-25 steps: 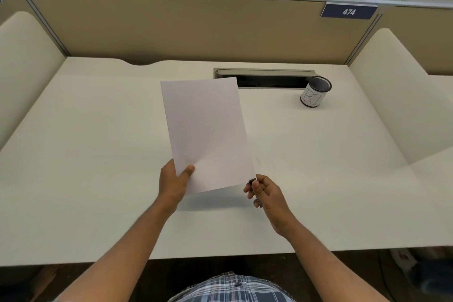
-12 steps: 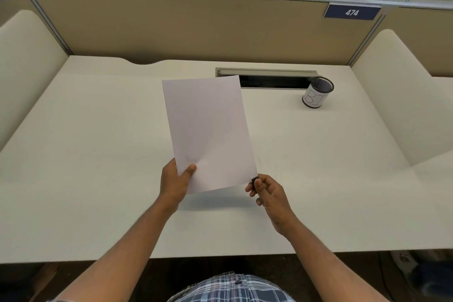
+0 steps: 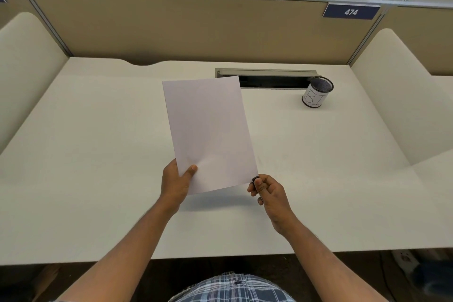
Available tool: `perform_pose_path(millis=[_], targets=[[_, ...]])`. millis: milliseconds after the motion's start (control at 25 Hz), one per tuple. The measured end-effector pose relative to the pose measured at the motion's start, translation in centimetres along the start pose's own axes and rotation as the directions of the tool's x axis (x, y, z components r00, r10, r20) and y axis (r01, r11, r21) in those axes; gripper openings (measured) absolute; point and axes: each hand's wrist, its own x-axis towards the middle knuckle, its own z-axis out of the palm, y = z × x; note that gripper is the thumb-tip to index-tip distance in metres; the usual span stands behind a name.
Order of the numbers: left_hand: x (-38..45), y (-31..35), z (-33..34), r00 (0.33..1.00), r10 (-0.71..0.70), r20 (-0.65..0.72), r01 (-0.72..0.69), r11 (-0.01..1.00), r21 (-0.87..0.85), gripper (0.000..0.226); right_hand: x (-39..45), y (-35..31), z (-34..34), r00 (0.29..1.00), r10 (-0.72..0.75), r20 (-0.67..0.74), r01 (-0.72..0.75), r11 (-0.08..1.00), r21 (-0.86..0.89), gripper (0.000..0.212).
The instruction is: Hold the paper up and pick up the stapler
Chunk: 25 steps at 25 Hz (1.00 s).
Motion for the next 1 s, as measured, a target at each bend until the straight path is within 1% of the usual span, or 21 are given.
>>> perform_pose_path(millis=[320, 640, 840, 920, 1000], targets=[[-0.1, 0.14, 0.2, 1.0, -0.012, -0.004, 0.012, 1.0, -0.001, 0.031, 0.51, 0.34, -0.09, 1.0, -0.014, -0.007, 0.014, 1.0, -0.025, 0.023], [0.02, 0.46, 0.46, 1.0, -0.003, -0.004, 0.003, 1.0, 0.007, 0.036, 0.84, 0.35, -0.22, 1.0, -0.017, -0.023, 0.016, 1.0, -0.023, 0.024], [0.36, 0.48, 0.27, 1.0, -0.01, -0.014, 0.01, 1.0, 0.003, 0.033, 0.82, 0.07, -0.34, 0.997, 0.062, 0.05, -0.063, 0.998, 0.017, 0.027], [0.47, 0.53, 0.21, 1.0, -0.009, -0.015, 0.009, 1.0, 0.002, 0.029, 0.73, -0.09, -0.44, 0.993, 0.077, 0.089, -0.083, 0.994, 0.067, 0.033], [0.48, 0.59, 0.26, 1.0, -0.009, -0.017, 0.009, 1.0, 0.005, 0.03, 0.64, -0.31, -0.51, 0.988, 0.082, 0.129, -0.099, 0.986, 0.131, 0.034]])
